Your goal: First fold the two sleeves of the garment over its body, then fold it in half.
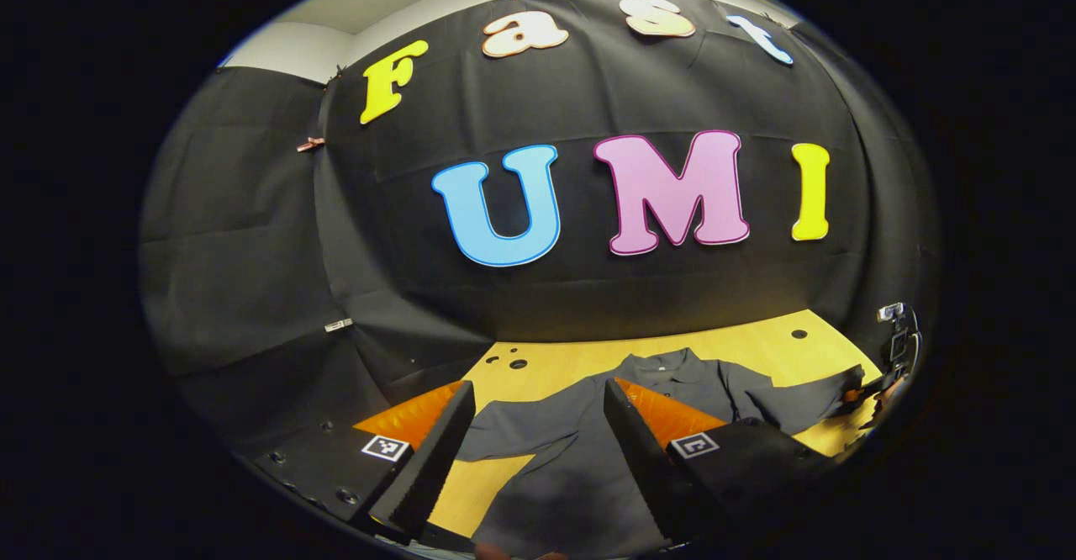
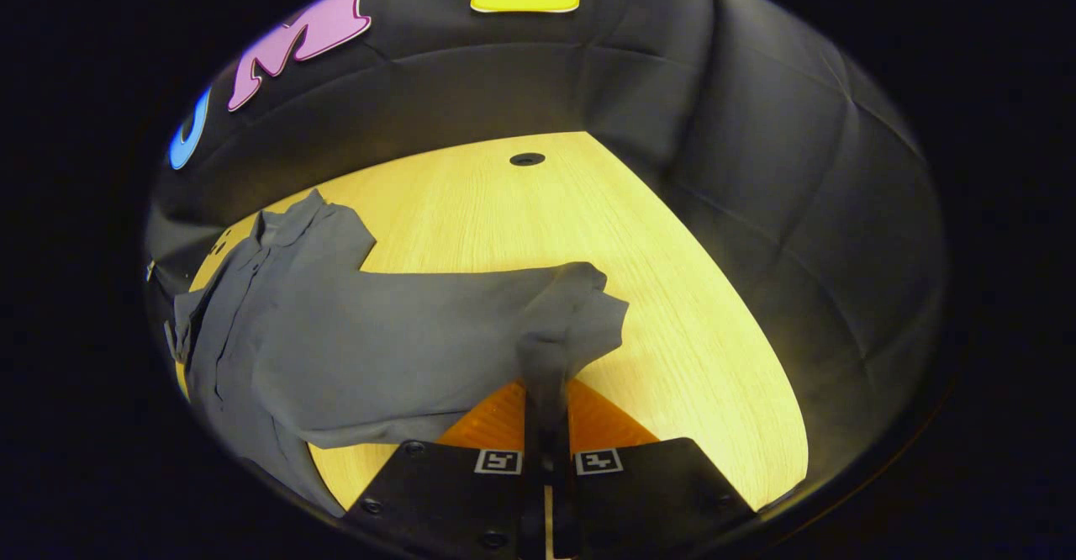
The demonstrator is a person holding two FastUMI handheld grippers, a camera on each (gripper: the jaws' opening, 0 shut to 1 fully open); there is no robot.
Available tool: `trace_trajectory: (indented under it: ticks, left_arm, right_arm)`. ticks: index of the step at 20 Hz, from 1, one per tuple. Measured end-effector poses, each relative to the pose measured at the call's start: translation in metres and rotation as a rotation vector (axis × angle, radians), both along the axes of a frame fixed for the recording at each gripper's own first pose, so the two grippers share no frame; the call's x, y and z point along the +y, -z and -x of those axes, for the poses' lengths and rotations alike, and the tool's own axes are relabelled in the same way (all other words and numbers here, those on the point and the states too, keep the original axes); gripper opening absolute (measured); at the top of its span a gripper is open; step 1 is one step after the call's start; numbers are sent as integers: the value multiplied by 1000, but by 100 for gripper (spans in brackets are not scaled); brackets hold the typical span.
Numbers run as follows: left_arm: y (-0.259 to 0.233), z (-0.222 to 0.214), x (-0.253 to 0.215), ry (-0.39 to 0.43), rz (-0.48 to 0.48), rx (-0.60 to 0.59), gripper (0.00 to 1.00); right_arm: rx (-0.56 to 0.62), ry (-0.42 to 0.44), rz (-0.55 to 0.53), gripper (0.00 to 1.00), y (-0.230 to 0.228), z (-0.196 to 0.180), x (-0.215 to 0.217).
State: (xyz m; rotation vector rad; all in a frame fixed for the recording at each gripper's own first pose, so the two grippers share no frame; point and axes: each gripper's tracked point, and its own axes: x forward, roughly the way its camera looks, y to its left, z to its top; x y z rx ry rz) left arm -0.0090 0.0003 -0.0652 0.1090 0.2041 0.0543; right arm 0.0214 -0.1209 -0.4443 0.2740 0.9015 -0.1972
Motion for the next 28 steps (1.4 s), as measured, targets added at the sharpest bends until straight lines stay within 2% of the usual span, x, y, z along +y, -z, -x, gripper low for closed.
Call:
trace_trajectory:
  ticks: [8, 13, 17, 21, 24, 28]
  left_arm:
    - [4, -10, 16, 90, 31, -24, 97]
    - [18, -22, 60, 124, 84, -21, 97]
    - [26, -29, 100, 142, 97, -31, 97]
    - [37, -38, 143, 146, 106, -29, 97]
    - [53, -49, 177, 144, 95, -22, 97]
    - [78, -64, 216, 136, 92, 10, 97]
  right_arm:
    - [-173, 97, 155, 8, -112, 22, -44]
    - [-256, 148, 226, 8, -192, 38, -27]
    - [-329, 134, 238, 8, -251, 35, 24]
    - [-402, 78, 225, 8, -292, 8, 91]
    - [-436, 4, 204, 8, -306, -22, 155]
    - [-436, -123, 185, 8, -301, -54, 245]
